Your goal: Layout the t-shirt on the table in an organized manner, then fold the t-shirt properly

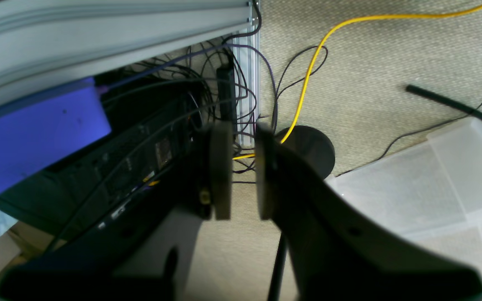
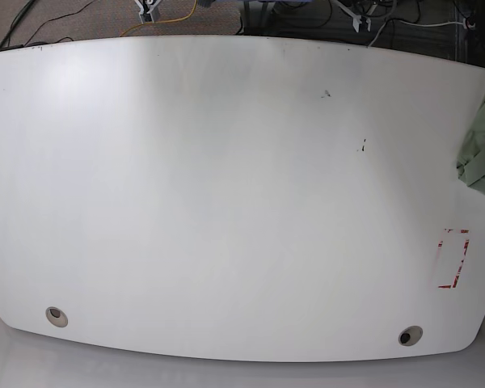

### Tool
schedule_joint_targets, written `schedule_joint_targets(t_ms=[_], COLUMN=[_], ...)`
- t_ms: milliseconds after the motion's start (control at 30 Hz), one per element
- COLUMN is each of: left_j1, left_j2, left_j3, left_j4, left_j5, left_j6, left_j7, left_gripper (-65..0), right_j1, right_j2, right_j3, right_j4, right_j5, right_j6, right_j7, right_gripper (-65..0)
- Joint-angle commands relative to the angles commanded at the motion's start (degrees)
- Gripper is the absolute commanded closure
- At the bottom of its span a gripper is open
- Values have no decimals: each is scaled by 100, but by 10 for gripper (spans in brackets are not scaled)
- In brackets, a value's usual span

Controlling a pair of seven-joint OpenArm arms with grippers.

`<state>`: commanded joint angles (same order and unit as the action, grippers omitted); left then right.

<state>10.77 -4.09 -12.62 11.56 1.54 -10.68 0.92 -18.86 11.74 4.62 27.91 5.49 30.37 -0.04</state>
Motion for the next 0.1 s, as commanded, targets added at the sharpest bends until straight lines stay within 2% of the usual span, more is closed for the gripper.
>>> schedule_joint_targets(t_ms=[100], left_j1=[0], left_j2=[18], left_j3=[0], left_j4=[26], left_j5=[0], left_j6=[0], left_j7=[0], left_gripper=[-42], right_j1=[26], right_j2=[-18], right_j3=[0], right_j4=[-9], right_j5=[0], right_j6=[-79], right_j7=[-9], right_gripper=[-101])
